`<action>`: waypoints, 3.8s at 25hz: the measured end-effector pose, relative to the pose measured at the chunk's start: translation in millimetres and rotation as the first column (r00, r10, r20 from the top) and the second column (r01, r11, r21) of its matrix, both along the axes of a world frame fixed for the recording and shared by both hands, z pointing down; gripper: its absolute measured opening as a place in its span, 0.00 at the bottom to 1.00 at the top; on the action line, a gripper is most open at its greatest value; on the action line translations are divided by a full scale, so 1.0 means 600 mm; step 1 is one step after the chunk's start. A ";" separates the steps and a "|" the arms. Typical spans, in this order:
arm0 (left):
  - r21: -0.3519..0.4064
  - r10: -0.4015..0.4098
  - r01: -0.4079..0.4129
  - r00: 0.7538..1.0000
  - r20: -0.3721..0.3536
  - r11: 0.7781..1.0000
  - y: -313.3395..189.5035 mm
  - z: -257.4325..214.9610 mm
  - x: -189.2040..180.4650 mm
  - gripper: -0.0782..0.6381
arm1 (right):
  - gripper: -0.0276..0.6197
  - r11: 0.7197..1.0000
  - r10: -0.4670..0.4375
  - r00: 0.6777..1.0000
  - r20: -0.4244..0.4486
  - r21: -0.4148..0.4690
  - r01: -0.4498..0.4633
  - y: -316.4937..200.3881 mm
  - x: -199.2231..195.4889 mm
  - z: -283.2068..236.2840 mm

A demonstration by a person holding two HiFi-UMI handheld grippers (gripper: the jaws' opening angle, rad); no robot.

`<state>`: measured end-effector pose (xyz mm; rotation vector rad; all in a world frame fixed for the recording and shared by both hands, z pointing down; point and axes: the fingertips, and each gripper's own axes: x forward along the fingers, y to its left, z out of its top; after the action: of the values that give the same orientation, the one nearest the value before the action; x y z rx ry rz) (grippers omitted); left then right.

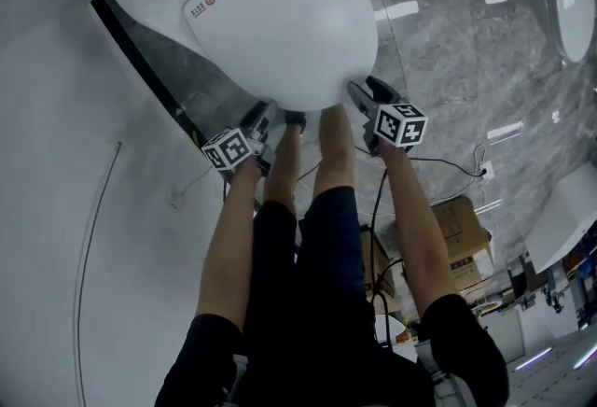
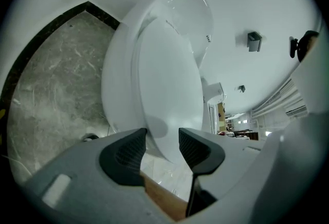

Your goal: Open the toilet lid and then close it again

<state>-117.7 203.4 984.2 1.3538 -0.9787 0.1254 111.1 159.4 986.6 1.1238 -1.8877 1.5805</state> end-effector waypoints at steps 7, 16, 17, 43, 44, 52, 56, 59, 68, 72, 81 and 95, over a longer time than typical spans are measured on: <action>-0.046 -0.093 0.093 0.996 -0.009 0.995 -0.013 0.001 -0.007 0.39 | 0.41 0.998 0.053 0.998 -0.021 -0.044 -0.054 -0.002 -0.003 -0.003; -0.051 -0.063 0.062 0.998 -0.025 0.997 -0.008 -0.014 -0.014 0.39 | 0.34 0.995 0.079 0.996 -0.030 -0.059 -0.081 0.002 0.002 -0.017; -0.056 -0.066 0.064 0.997 -0.035 0.996 -0.007 -0.018 -0.012 0.39 | 0.31 0.994 0.093 0.995 -0.032 -0.063 -0.095 0.004 0.005 -0.019; -0.076 -0.297 0.288 0.944 -0.143 0.955 -0.013 -0.158 -0.037 0.21 | 0.16 0.959 0.281 0.956 0.078 -0.061 -0.277 -0.017 0.015 -0.207; -0.077 -0.306 0.297 0.939 -0.157 0.952 -0.016 -0.165 -0.038 0.21 | 0.16 0.956 0.293 0.952 0.093 -0.066 -0.287 -0.021 0.012 -0.217; -0.111 -0.365 0.348 0.882 -0.299 0.931 -0.040 -0.234 -0.051 0.21 | 0.14 0.935 0.354 0.908 0.225 -0.105 -0.338 -0.050 -0.006 -0.295; -0.077 -0.360 0.352 0.891 -0.276 0.933 -0.046 -0.254 -0.064 0.19 | 0.13 0.912 0.409 0.857 0.312 -0.142 -0.384 -0.062 -0.015 -0.328; -0.070 -0.399 0.397 0.868 -0.296 0.915 -0.054 -0.277 -0.067 0.19 | 0.13 0.914 0.405 0.830 0.384 -0.148 -0.377 -0.079 -0.027 -0.357; 0.032 -0.405 0.421 0.888 -0.219 0.906 -0.094 -0.356 -0.084 0.21 | 0.13 0.948 0.318 0.835 0.448 -0.123 -0.295 -0.134 -0.055 -0.447; 0.071 -0.399 0.415 0.902 -0.167 0.907 -0.104 -0.399 -0.085 0.27 | 0.13 0.951 0.308 0.844 0.439 -0.143 -0.273 -0.146 -0.063 -0.480; 0.249 -0.096 0.059 0.986 0.137 0.967 -0.118 -0.506 -0.049 0.28 | 0.14 0.954 0.299 0.847 0.439 -0.152 -0.258 -0.198 -0.090 -0.539; 0.230 0.279 -0.586 0.648 0.709 0.777 -0.171 -0.599 0.000 0.31 | 0.15 0.970 0.240 0.849 0.471 -0.140 -0.197 -0.262 -0.125 -0.605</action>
<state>-117.8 100.8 624.5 2.0443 -1.2636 0.8523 35.9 2.2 623.4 0.9959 -2.0167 2.2239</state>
